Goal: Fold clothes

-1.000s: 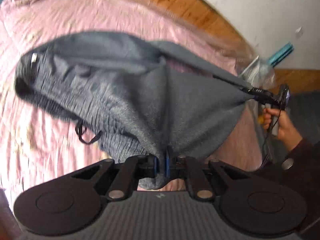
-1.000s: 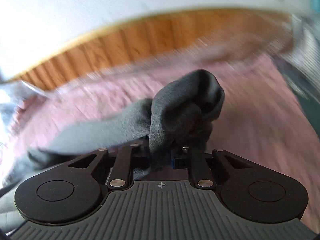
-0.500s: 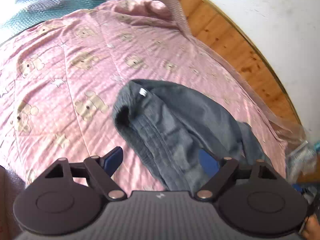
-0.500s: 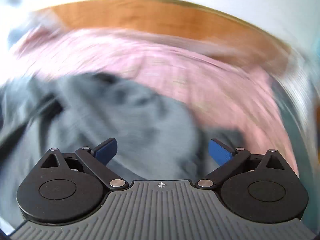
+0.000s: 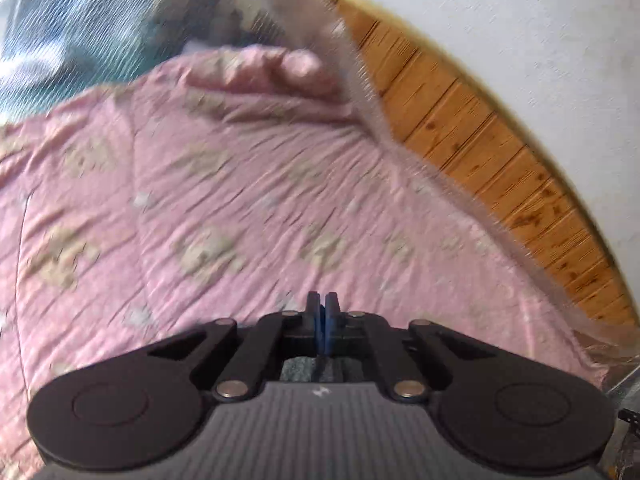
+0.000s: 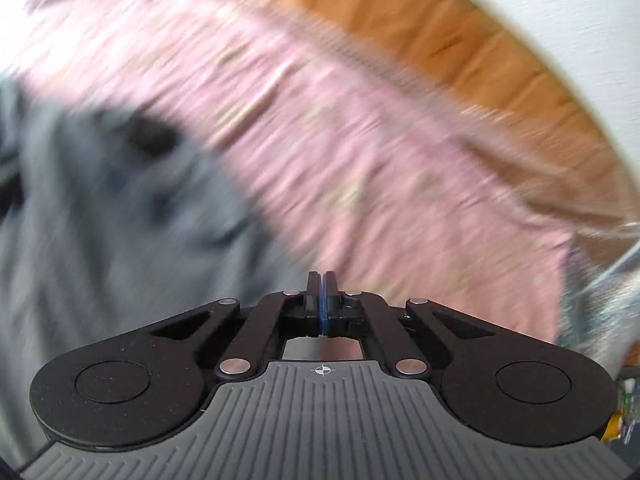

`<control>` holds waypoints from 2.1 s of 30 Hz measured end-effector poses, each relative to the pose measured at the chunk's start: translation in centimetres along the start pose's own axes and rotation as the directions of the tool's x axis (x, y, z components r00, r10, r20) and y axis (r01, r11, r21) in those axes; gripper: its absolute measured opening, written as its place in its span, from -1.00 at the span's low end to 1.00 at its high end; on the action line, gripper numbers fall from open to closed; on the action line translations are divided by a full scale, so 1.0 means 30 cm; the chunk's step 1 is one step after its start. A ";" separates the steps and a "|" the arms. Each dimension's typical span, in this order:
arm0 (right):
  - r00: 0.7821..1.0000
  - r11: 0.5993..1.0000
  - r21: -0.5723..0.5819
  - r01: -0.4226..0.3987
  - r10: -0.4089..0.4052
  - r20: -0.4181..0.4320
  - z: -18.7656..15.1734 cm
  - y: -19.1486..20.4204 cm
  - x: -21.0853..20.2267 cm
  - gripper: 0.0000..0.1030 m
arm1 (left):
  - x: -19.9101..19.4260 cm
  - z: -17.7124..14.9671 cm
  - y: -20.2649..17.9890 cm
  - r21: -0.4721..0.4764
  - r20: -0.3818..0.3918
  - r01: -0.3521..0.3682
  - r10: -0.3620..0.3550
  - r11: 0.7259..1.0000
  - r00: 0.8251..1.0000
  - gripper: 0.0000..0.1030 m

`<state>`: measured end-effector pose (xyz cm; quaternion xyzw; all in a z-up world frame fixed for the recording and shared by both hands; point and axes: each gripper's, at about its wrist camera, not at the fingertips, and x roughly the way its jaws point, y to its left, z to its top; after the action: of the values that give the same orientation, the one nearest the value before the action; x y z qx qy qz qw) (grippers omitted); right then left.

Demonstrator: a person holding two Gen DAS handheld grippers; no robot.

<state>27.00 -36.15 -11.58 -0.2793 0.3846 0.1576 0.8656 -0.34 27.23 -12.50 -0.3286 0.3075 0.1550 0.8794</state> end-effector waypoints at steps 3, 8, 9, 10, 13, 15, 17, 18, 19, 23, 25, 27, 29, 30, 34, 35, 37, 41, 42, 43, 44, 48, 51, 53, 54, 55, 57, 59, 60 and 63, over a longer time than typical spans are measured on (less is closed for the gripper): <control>0.995 0.993 0.070 -0.099 0.096 0.039 0.037 -0.103 -0.032 -0.79 | -0.131 0.052 -0.054 0.050 0.077 0.052 -0.056 0.997 0.995 -0.97; 0.950 0.919 0.282 -0.274 0.304 -0.069 -0.197 -0.061 -0.005 0.63 | -0.281 -0.068 0.020 0.048 0.074 0.034 -0.038 0.998 0.997 -0.97; 0.944 0.912 0.318 -0.260 0.310 -0.117 -0.281 -0.020 0.022 0.62 | -0.301 -0.097 0.036 0.044 0.074 0.041 -0.044 0.998 0.996 -0.97; 0.936 0.908 0.345 -0.238 0.309 -0.168 -0.353 0.021 0.060 0.51 | -0.317 -0.119 0.045 0.043 0.070 0.046 -0.049 0.998 0.996 -0.97; 0.924 0.910 0.346 -0.226 0.313 -0.218 -0.442 0.110 0.084 -0.89 | -0.347 -0.119 0.023 0.065 0.101 0.057 -0.063 0.996 0.993 -0.97; 0.949 0.896 0.382 -0.224 0.290 -0.124 -0.378 0.084 0.006 -0.90 | -0.368 -0.066 -0.022 0.099 0.162 0.078 -0.094 0.992 0.982 -0.97; 0.965 0.847 0.472 -0.244 0.261 0.032 -0.254 -0.031 -0.098 -0.90 | -0.385 0.014 -0.092 0.145 0.229 0.110 -0.142 0.983 0.963 -0.97; 0.968 0.808 0.533 -0.250 0.229 0.108 -0.186 -0.124 -0.128 -0.90 | -0.391 0.058 -0.136 0.179 0.260 0.128 -0.172 0.975 0.950 -0.97; 0.968 0.767 0.590 -0.252 0.189 0.168 -0.125 -0.220 -0.138 -0.90 | -0.393 0.100 -0.179 0.216 0.292 0.143 -0.204 0.966 0.935 -0.97; 0.961 0.555 0.798 -0.234 0.007 0.277 0.092 -0.570 -0.091 -0.90 | -0.318 0.248 -0.287 0.250 0.374 0.168 -0.255 0.954 0.892 -0.97; 0.978 0.426 0.891 -0.160 -0.055 0.202 0.148 -0.690 0.053 -0.88 | -0.196 0.295 -0.307 0.224 0.338 0.168 -0.239 0.960 0.910 -0.97; 0.991 0.307 0.948 -0.085 -0.070 0.111 0.154 -0.764 0.208 -0.54 | -0.042 0.295 -0.334 0.231 0.263 0.063 -0.125 0.971 0.957 -0.94; 0.998 0.232 0.972 -0.036 -0.036 0.045 0.112 -0.778 0.315 -0.05 | 0.081 0.240 -0.308 0.212 0.151 0.001 -0.034 0.977 0.988 -0.77; 0.999 0.226 0.973 -0.037 -0.030 0.045 0.082 -0.757 0.324 -0.01 | 0.143 0.212 -0.295 0.206 0.094 -0.031 0.011 0.978 0.996 -0.58; 0.997 0.339 0.937 -0.077 0.013 0.077 -0.027 -0.623 0.338 0.54 | 0.207 0.065 -0.194 0.148 -0.020 -0.081 0.085 0.986 0.996 -0.13; 0.997 0.390 0.918 -0.073 0.028 0.067 -0.056 -0.582 0.347 0.54 | 0.201 0.026 -0.160 0.126 -0.036 -0.087 0.093 0.988 0.995 -0.06; 0.997 0.489 0.870 -0.066 0.056 0.044 -0.114 -0.501 0.365 0.54 | 0.212 -0.033 -0.104 0.100 -0.082 -0.110 0.118 0.989 0.990 0.03; 0.996 0.668 0.739 -0.091 0.077 0.053 -0.106 -0.442 0.454 0.60 | 0.288 -0.046 -0.064 0.071 -0.134 -0.179 0.187 0.981 0.973 0.08; 0.995 0.722 0.684 -0.101 0.072 0.070 -0.078 -0.431 0.480 0.70 | 0.314 -0.035 -0.071 0.067 -0.125 -0.196 0.203 0.978 0.971 0.19; 0.994 0.784 0.612 -0.102 0.063 0.085 -0.045 -0.410 0.500 0.77 | 0.340 -0.024 -0.079 0.064 -0.117 -0.215 0.221 0.975 0.968 0.30; 0.994 0.852 0.515 -0.096 0.052 0.099 -0.007 -0.380 0.522 0.79 | 0.366 -0.012 -0.091 0.059 -0.111 -0.231 0.237 0.971 0.965 0.35; 0.999 0.999 0.033 -0.024 0.023 0.049 0.107 -0.237 0.652 0.67 | 0.478 0.032 -0.116 0.020 -0.102 -0.280 0.281 0.960 0.954 0.40; 0.990 0.989 -0.040 -0.139 0.138 -0.018 0.164 -0.269 0.699 -0.75 | 0.551 0.049 -0.126 0.004 -0.120 -0.279 0.277 0.960 0.953 0.42; 0.993 0.993 0.008 -0.119 0.119 -0.003 0.219 -0.352 0.667 -1.00 | 0.586 0.060 -0.140 0.011 -0.131 -0.251 0.250 0.968 0.959 0.28; 0.994 0.993 0.048 -0.109 0.108 0.027 0.246 -0.405 0.638 -1.00 | 0.603 0.070 -0.154 0.023 -0.143 -0.217 0.218 0.976 0.965 -0.15; 0.994 0.991 0.089 -0.100 0.095 0.056 0.272 -0.459 0.610 -1.00 | 0.616 0.082 -0.172 0.037 -0.157 -0.184 0.188 0.982 0.970 -0.81; 0.992 0.982 0.176 -0.075 0.055 0.115 0.324 -0.571 0.545 -1.00 | 0.613 0.126 -0.247 0.106 -0.119 -0.141 0.154 0.984 0.981 -0.82; 0.988 0.957 0.277 -0.086 0.046 0.149 0.375 -0.694 0.496 -1.00 | 0.602 0.182 -0.321 0.142 -0.051 -0.110 0.119 0.984 0.992 -0.82; 0.988 0.945 0.316 -0.086 0.039 0.152 0.395 -0.743 0.485 -1.00 | 0.610 0.223 -0.351 0.142 -0.018 -0.113 0.117 0.983 0.993 -0.82; 0.997 0.925 0.380 0.001 -0.030 0.069 0.448 -0.824 0.559 -1.00 | 0.694 0.309 -0.435 0.161 0.033 -0.185 0.182 0.969 0.983 -0.81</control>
<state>57.79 -46.69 -7.91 -0.1034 0.3734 0.0836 0.9181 25.79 25.34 -14.07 -0.2240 0.3403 0.2130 0.8880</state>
